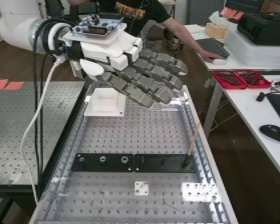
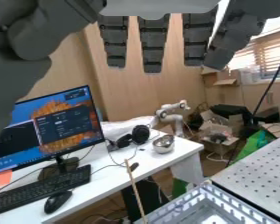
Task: Grab the drill bit and place it in the clear container
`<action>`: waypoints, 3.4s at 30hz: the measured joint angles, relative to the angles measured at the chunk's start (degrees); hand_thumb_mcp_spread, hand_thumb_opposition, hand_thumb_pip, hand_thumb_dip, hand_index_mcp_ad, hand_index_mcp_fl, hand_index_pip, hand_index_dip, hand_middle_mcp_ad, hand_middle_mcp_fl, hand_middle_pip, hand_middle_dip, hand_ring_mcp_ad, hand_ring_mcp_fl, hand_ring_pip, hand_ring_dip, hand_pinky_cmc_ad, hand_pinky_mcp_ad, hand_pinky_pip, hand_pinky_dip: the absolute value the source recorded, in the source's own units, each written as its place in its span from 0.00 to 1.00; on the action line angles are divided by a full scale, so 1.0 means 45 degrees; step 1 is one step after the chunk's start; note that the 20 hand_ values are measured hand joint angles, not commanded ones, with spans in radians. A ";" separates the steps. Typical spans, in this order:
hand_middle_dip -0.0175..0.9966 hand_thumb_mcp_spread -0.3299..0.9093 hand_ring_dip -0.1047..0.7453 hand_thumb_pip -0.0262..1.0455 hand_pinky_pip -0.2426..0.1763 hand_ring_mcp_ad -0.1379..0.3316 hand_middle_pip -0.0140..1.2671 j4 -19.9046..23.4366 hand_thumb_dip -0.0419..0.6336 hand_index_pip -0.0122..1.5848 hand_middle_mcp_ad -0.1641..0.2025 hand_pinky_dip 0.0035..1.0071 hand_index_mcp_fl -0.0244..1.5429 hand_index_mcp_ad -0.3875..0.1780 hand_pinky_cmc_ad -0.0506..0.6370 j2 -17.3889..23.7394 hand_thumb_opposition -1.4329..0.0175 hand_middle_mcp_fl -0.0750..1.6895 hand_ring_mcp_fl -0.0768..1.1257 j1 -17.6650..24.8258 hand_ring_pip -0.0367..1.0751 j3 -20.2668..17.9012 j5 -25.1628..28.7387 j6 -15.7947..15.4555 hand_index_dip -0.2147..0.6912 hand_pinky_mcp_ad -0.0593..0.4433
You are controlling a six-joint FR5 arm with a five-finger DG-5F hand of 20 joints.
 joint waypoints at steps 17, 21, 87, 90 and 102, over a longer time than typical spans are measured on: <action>0.26 0.39 0.32 0.35 0.36 0.79 0.12 0.0057 0.09 0.05 0.66 0.25 0.07 0.50 0.55 -0.0116 0.56 0.08 0.08 0.0013 0.12 0.0164 -0.0085 -0.0238 0.60 0.52; 0.26 0.39 0.32 0.35 0.36 0.79 0.11 -0.0073 0.09 0.05 0.66 0.25 0.07 0.50 0.55 -0.0091 0.56 0.08 0.08 0.0011 0.12 0.0228 -0.0153 -0.0225 0.60 0.52; 0.26 0.39 0.32 0.35 0.36 0.79 0.11 -0.0700 0.09 0.05 0.66 0.25 0.07 0.50 0.55 0.0337 0.56 0.08 0.08 -0.0091 0.11 0.0576 -0.1882 -0.1179 0.58 0.52; 0.26 0.39 0.32 0.35 0.36 0.78 0.11 -0.0697 0.09 0.05 0.66 0.25 0.07 0.50 0.55 0.0337 0.56 0.08 0.08 -0.0092 0.11 0.0576 -0.1880 -0.1184 0.58 0.52; 0.26 0.39 0.32 0.35 0.36 0.78 0.11 -0.0614 0.09 0.05 0.66 0.25 0.07 0.50 0.55 0.0345 0.56 0.08 0.08 -0.0102 0.12 0.0546 -0.1939 -0.1241 0.58 0.52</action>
